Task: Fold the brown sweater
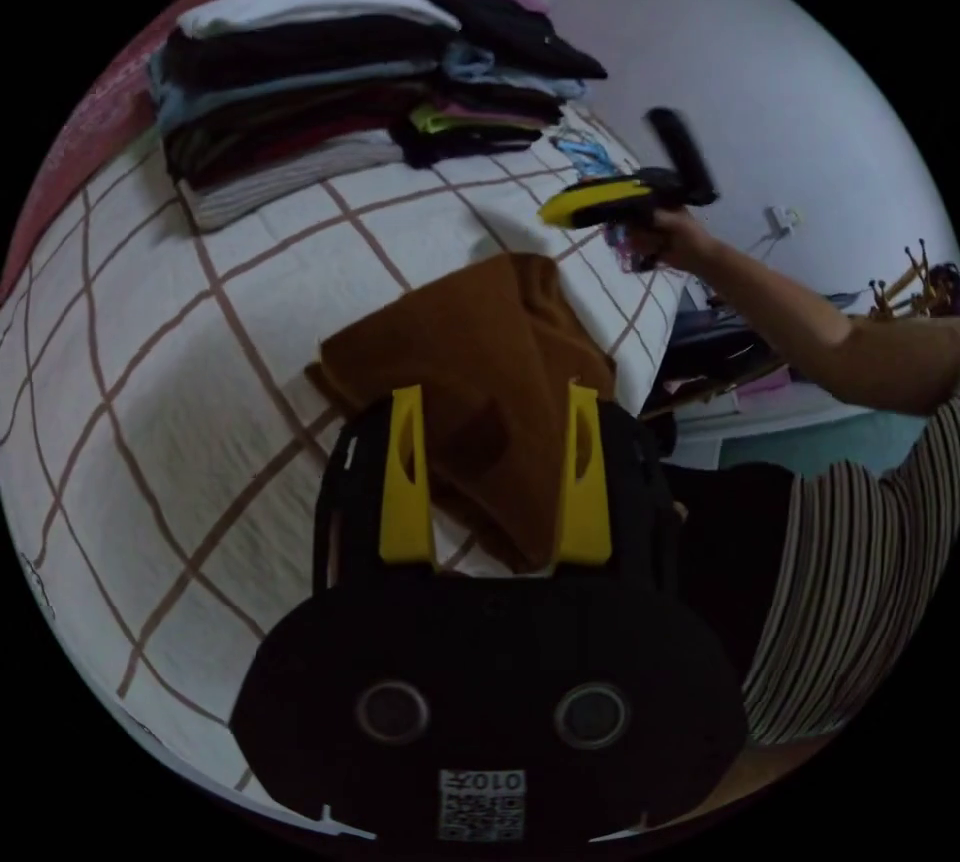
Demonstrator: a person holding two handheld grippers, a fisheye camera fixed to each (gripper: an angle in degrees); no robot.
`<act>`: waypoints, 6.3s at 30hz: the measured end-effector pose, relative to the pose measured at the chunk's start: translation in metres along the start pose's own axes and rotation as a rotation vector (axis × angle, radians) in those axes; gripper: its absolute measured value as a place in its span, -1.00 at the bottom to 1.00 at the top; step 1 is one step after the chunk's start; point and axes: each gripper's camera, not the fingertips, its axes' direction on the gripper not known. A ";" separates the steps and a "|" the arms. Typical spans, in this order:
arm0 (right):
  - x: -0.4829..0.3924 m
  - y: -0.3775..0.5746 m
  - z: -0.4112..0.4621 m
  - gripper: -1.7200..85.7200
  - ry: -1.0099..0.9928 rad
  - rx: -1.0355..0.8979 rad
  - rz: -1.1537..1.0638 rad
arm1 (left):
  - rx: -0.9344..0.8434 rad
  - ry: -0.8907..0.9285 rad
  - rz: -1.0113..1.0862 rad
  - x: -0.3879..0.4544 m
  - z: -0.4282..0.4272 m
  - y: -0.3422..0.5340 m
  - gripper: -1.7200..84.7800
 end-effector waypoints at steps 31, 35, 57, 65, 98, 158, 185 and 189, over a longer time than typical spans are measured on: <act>-0.043 0.316 0.043 -0.79 -0.020 -0.001 -0.033 | -0.035 -0.135 0.187 0.060 0.084 0.154 -0.60; -0.055 0.327 0.056 -0.80 -0.066 0.059 -0.061 | -0.050 -0.118 0.217 0.060 0.098 0.159 -0.65; 0.019 0.556 0.120 -0.73 -0.043 0.078 0.068 | -0.094 -0.004 0.059 0.012 0.120 0.191 -0.71; 0.095 0.800 0.100 -0.62 -0.194 0.287 0.569 | 0.124 0.140 -0.372 -0.038 0.113 0.219 -0.54; 0.149 1.079 0.232 -0.60 -0.724 0.402 1.104 | 0.111 0.638 -0.668 -0.151 0.180 0.232 -0.63; 0.063 0.602 0.022 -0.82 -0.570 0.271 0.764 | 0.289 0.688 -0.522 -0.352 -0.117 0.275 -0.58; -0.106 -0.076 -0.017 -0.83 -0.495 0.277 0.335 | 0.451 0.359 -0.345 -0.717 -0.521 0.202 -0.61; -0.126 -0.166 -0.042 -0.83 -0.386 0.419 0.281 | 0.492 0.370 -0.291 -0.773 -0.563 0.167 -0.62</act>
